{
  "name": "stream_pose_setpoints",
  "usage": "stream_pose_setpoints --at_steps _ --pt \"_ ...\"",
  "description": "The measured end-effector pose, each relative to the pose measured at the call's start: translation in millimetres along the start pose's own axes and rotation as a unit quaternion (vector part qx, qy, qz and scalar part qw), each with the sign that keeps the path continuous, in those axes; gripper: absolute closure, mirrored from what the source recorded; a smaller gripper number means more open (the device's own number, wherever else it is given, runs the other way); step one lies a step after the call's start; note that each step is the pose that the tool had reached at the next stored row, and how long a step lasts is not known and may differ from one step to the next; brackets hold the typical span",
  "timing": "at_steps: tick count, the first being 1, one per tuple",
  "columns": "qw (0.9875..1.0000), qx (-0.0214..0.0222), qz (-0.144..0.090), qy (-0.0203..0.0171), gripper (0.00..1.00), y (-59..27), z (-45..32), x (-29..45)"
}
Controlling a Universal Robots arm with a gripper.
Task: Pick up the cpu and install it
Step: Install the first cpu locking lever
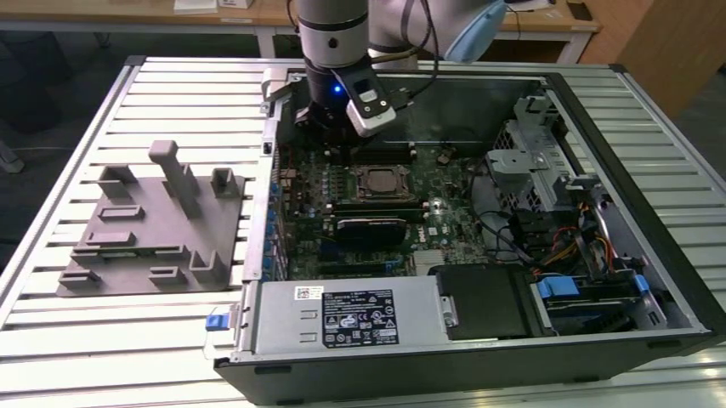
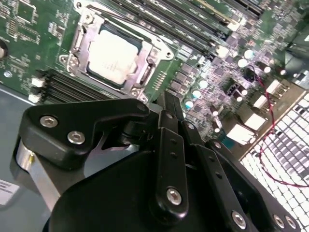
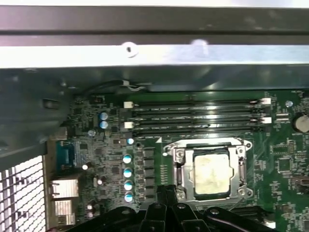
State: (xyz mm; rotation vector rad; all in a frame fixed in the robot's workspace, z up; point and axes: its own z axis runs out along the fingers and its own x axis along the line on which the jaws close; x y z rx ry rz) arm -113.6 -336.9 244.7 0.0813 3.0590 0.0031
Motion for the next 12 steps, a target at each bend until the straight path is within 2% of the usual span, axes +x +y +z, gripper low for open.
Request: stream_pose_setpoints --at_steps 3,4,6,10,11,12 --pt "1.0 -0.0019 0.0 0.0001 0.89 -0.2 0.1 3.9" --pt "1.0 -0.0064 0.0 0.0003 0.89 -0.3 0.1 4.3" --pt "0.9999 -0.0112 0.001 0.0005 0.89 -0.3 0.1 5.1" --pt "0.9999 -0.0117 0.001 0.0006 0.89 -0.3 0.1 5.1" --pt "0.9999 -0.0117 0.001 0.0017 0.89 -0.3 0.1 5.1" --pt "0.9999 -0.0113 0.001 0.0067 0.89 -0.3 0.2 4.9"
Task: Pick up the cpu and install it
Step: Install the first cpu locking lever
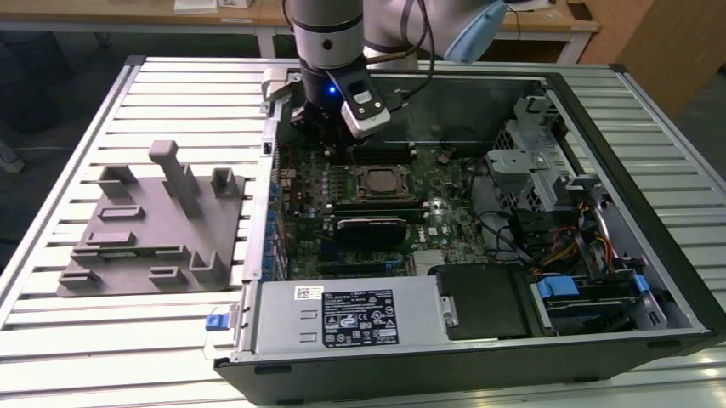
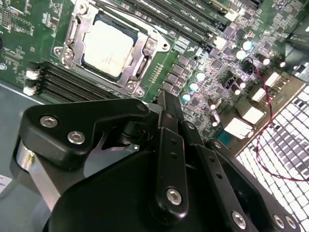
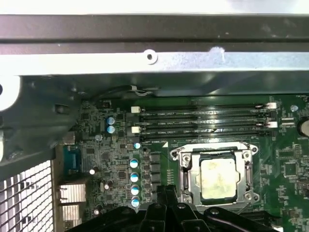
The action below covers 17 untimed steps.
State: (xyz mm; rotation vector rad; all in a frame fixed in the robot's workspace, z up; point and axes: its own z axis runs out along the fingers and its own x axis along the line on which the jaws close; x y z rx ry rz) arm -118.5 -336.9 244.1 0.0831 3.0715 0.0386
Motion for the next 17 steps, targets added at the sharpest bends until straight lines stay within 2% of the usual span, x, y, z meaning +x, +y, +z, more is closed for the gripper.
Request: stream_pose_setpoints --at_steps 2,3,7,9,13,15,17 --pt "0.9999 -0.0022 0.001 0.0138 0.89 -0.1 0.3 -0.3" --pt "0.9999 -0.0026 0.001 0.0166 0.89 -0.1 0.1 -0.3" --pt "0.9999 -0.0032 0.001 0.0167 0.89 -0.1 0.2 -0.3" --pt "0.9998 -0.0085 -0.004 0.017 0.89 -0.1 0.3 -0.3" --pt "0.9995 -0.0204 -0.017 0.018 0.89 -0.1 0.2 -0.3" --pt "0.9991 -0.0297 -0.022 0.0187 0.89 -0.1 0.2 -0.3" --pt "0.9986 -0.0415 -0.026 0.0192 0.89 -0.1 0.2 -0.3"
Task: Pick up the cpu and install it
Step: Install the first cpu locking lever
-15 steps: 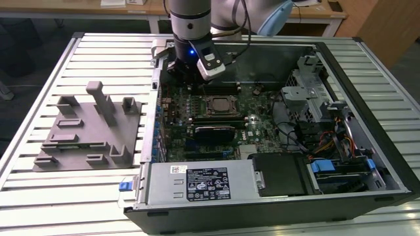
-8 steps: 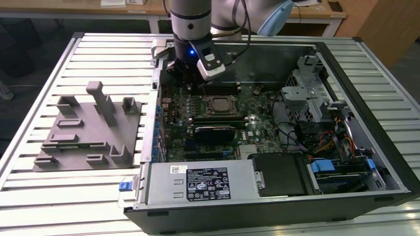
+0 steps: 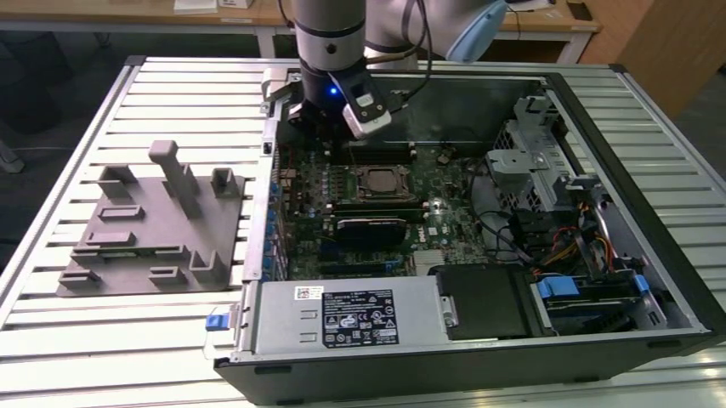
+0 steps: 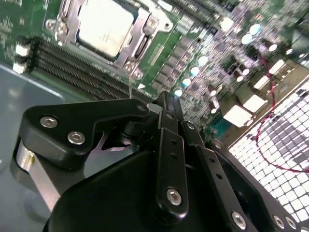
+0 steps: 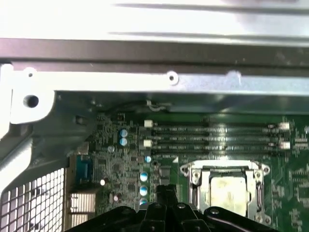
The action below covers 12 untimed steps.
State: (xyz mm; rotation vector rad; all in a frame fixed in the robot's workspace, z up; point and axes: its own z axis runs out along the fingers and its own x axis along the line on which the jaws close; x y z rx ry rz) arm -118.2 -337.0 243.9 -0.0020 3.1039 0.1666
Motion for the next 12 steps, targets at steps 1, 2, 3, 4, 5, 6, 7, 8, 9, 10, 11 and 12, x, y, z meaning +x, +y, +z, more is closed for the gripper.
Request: stream_pose_setpoints --at_steps 1,2,3,4,5,6,7,8,9,10,11,12 --pt "1.0 -0.0069 -0.002 0.0002 0.89 0.0 0.0 0.0" --pt "0.9999 -0.0132 -0.004 0.0005 0.89 0.0 0.0 0.0" --pt "0.9998 -0.0196 -0.006 0.0007 0.89 0.0 0.0 0.0" --pt "0.9996 -0.0258 -0.008 0.0009 0.89 0.0 0.0 0.0" --pt "0.9994 -0.0324 -0.01 0.001 0.89 0.0 0.0 0.0" --pt "0.9992 -0.0393 -0.011 0.0013 0.89 0.0 0.0 0.1" --pt "0.9988 -0.0467 -0.013 0.0014 0.89 0.0 0.0 0.0" --pt "0.9984 -0.0543 -0.014 0.0014 0.89 0.0 0.0 0.0" --pt "0.998 -0.0607 -0.016 0.0017 0.89 0.0 0.0 0.0" --pt "0.9977 -0.0662 -0.017 0.0018 0.89 0.0 0.0 0.0" --pt "0.9973 -0.0707 -0.018 0.0019 0.89 0.0 0.0 0.0" --pt "0.9972 -0.0718 -0.019 0.002 0.89 0.0 0.0 -0.1"
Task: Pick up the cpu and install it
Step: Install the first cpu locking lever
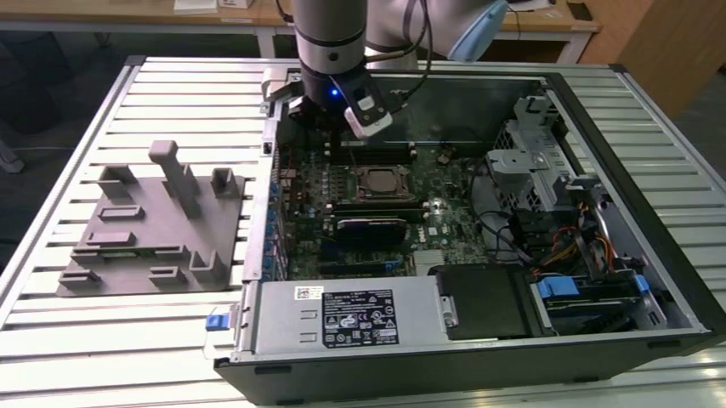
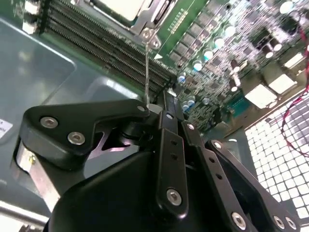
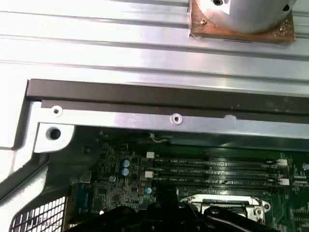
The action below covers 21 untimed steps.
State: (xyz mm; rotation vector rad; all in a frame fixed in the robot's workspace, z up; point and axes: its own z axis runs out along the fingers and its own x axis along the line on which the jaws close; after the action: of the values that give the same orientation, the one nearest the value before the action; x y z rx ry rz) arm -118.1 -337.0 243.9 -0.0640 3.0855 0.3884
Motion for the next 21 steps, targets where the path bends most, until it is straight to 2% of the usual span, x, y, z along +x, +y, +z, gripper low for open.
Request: stream_pose_setpoints --at_steps 4,13,19,20,21 --pt "1.0 -0.0003 0.0 0.0001 0.89 -0.4 0.2 -7.5" --pt "1.0 -0.0004 0.0 0.0012 0.89 -1.7 0.9 -36.4" --pt "1.0 -0.0004 0.0 0.0013 0.89 -1.8 0.9 -38.1" --pt "1.0 0.0 0.001 0.0012 0.89 -1.8 1.0 -38.1" --pt "1.0 0.0021 0.002 0.0009 0.89 -1.7 1.0 -38.1"
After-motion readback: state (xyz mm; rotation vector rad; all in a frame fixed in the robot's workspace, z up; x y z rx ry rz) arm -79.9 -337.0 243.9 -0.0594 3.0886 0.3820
